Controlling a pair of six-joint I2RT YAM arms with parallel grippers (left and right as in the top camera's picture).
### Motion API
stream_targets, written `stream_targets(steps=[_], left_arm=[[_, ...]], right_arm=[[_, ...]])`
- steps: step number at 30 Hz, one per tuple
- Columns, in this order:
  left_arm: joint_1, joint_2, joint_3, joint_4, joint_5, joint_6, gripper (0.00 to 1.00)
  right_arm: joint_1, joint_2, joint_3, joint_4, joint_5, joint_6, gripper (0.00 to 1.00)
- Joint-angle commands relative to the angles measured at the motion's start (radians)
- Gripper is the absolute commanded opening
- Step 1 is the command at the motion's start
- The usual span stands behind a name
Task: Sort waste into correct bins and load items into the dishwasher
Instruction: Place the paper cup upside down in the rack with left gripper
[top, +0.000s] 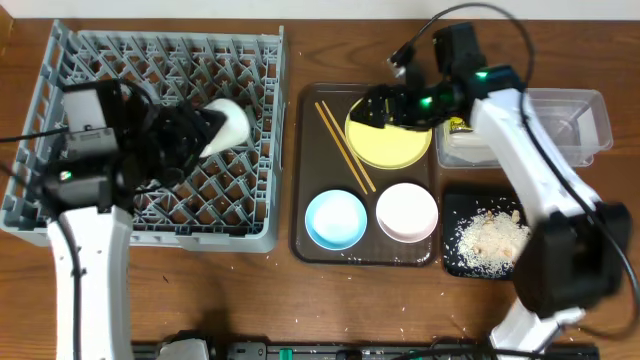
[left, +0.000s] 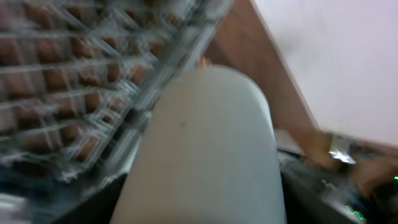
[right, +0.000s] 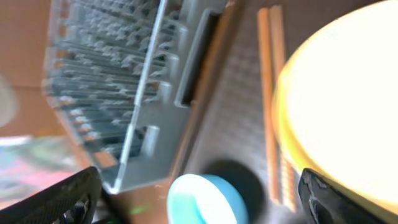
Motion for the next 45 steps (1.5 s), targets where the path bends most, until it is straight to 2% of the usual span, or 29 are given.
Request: stream_targets(steps=[1,9,15,22,28,31,33,36,41,45], left_arm=[[-0.064,-0.004,0.072,-0.126,-0.288,0.069,0.22],[-0.241,0.068,0.07,-0.332,-0.415,0.055,0.22],[-0.305,0.19,0.061,-0.418,-0.456,0.037,0.22],[-0.322,0.358,0.054,-0.395,-0.523,0.038,0.22],[-0.323,0.461,0.054,-0.377,-0.514,0.039,0.22],[-0.323,0.479,0.054,-0.38,-0.499,0.042,0.31],[-0.323,0.481,0.054,-0.38,-0.499,0.042,0.51],[-0.323,0.481,0.054,-0.38,-0.499,0.043,0.71],[-0.323,0.481,0.074,-0.393,-0.457,0.095,0.87],[-0.323,0.475,0.141,-0.445,-0.459,0.114,0.88]], right_arm=[[0.046,-0.09,0.008,-0.055,0.309,-0.051,0.99],[0.079,-0.111,0.007,-0.117,0.363,-0.051,0.99],[0.079,-0.111,0.007,-0.136,0.373,-0.051,0.99],[0.085,-0.111,0.007,-0.145,0.373,-0.051,0.99],[0.085,-0.111,0.007,-0.161,0.374,-0.063,0.99],[0.085,-0.111,0.007,-0.162,0.375,-0.071,0.99],[0.085,-0.111,0.007,-0.161,0.377,-0.07,0.99],[0.086,-0.111,0.007,-0.163,0.377,-0.07,0.99],[0.085,-0.111,0.007,-0.162,0.377,-0.07,0.99],[0.085,-0.111,0.007,-0.162,0.377,-0.071,0.99]])
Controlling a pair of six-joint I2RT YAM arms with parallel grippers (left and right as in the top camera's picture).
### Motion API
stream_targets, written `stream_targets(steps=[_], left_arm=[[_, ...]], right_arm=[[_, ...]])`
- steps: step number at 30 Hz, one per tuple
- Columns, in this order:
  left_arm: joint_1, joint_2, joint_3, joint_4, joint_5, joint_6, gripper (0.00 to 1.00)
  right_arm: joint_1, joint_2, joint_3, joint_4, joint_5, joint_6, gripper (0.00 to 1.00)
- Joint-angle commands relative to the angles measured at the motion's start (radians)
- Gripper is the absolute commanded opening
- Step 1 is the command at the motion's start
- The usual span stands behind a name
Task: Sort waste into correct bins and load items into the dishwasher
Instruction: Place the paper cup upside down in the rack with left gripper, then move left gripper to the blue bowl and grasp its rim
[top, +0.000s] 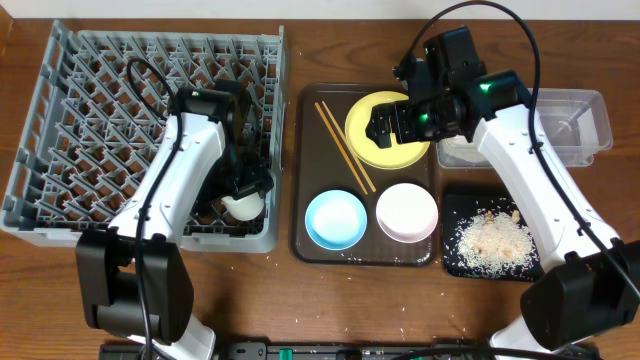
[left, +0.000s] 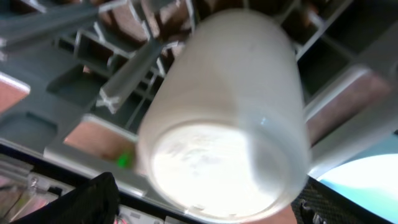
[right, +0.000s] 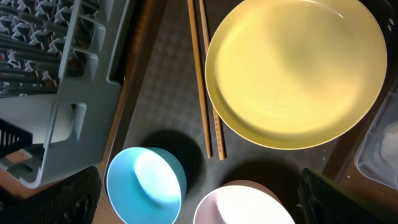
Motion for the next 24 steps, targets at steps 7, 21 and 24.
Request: stream_targets(steps=[7,21,24], left_arm=[[-0.051,-0.06,0.19,-0.046,0.024,0.093,0.88],[-0.369,0.055,0.116,0.177,0.024,0.392,0.88],[-0.369,0.13,0.116,0.234,0.02,0.507,0.88]], right_arm=[[-0.006,0.0,0.004,0.003,0.014,-0.014,0.99],[-0.097,0.0,0.004,-0.038,0.023,-0.014,0.99],[-0.097,0.0,0.004,-0.04,0.035,-0.014,0.99]])
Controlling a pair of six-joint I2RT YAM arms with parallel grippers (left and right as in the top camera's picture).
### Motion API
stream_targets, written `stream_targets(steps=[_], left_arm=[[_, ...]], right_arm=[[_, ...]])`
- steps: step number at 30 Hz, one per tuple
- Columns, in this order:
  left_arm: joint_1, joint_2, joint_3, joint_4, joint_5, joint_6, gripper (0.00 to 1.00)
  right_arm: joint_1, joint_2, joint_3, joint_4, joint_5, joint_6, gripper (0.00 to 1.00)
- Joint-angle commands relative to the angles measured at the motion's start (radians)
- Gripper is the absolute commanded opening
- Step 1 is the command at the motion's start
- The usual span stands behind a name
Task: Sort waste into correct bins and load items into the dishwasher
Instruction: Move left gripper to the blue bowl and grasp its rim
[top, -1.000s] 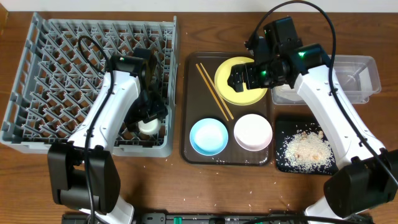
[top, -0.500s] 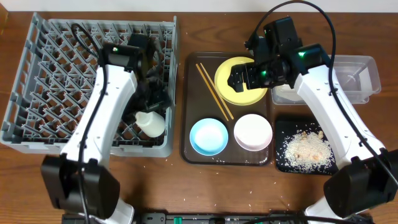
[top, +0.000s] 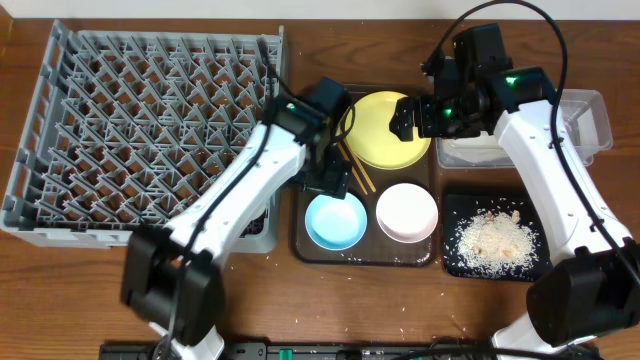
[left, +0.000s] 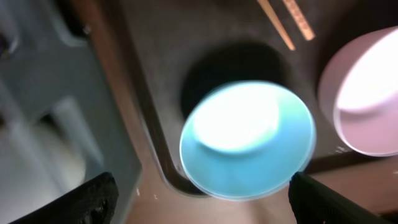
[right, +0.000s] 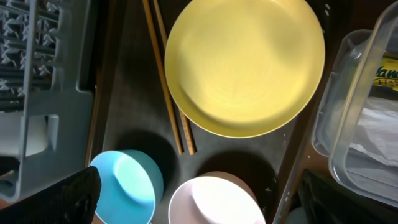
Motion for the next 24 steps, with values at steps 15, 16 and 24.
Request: stream_targets(steps=[15,16,24], left_arm=[[0.002,0.301,-0.013,0.077,0.068,0.213,0.7],[0.002,0.302,-0.013,0.078,0.074,0.213,0.63],[0.002,0.303,-0.016,0.077,0.117,0.212,0.32]], right_arm=[[-0.047,-0.033,0.039,-0.003,0.031,-0.01,0.91],[-0.07,-0.054,0.055,-0.004,0.025,-0.005,0.9],[-0.36,-0.294,0.131,0.042,0.025,0.163,0.77]])
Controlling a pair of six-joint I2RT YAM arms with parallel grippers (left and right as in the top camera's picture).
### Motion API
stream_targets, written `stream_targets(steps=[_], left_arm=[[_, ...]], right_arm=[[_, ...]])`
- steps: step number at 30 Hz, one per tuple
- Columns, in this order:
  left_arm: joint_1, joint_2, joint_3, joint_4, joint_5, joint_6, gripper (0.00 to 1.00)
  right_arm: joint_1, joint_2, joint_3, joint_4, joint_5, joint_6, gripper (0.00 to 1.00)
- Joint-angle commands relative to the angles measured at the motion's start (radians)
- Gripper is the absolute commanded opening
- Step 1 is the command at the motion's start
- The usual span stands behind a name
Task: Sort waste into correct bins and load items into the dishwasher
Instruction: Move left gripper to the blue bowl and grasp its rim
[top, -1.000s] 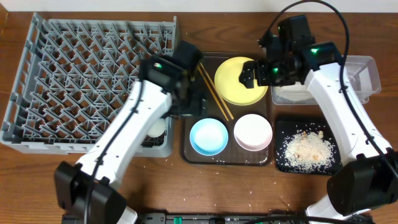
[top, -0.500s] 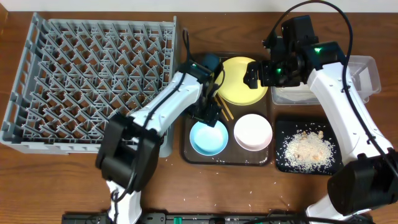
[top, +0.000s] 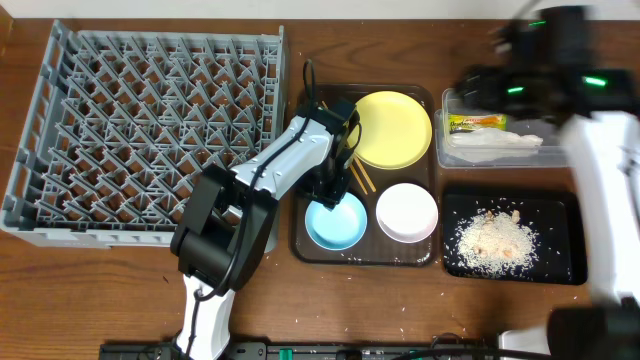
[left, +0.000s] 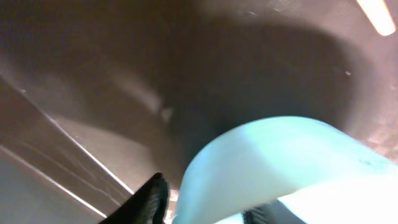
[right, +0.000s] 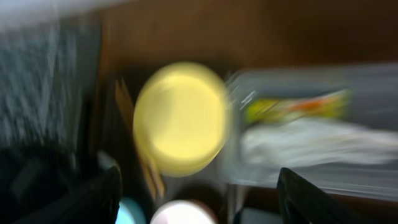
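Note:
A light blue bowl (top: 337, 224) sits at the front left of the brown tray (top: 300, 170). My left gripper (top: 329, 198) is down on its near rim. In the left wrist view the bowl's wall (left: 273, 155) fills the frame; one finger is outside it, the other inside, and the jaws are open with a small gap to the wall. A yellow plate (top: 393, 128), chopsticks (top: 357, 176) and a pink-white bowl (top: 407, 212) share the tray. My right gripper (top: 472, 88) hangs open and empty, blurred, over the clear bin (top: 590, 112). The white cup is hidden.
The grey dish rack (top: 140, 120) stands left of the tray. A black tray of food crumbs (top: 505, 238) lies at the front right. The clear bin holds a wrapper (top: 478, 124) and white plastic. The right wrist view is smeared by motion.
My left gripper has dropped from above the blue bowl to straddle its rim. The right arm has moved right, from over the yellow plate to the clear bin.
My left gripper first held the white cup over the rack. Then the cup stood mouth-down in the rack's front right corner with the fingers open around it. Then that gripper hung open over the blue bowl, and now sits at its rim. The right gripper stayed open.

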Motion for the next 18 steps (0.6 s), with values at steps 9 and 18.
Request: stream_targets(steps=[9,18], left_arm=[[0.0,0.005,-0.076,0.081,0.046,0.008,0.08],[0.0,0.005,-0.076,0.086,0.048,-0.027,0.07]], right_arm=[[-0.352,-0.327,0.048,0.006,-0.005,0.198,0.92],[-0.351,-0.326,0.047,-0.033,-0.005,0.189,0.95]])
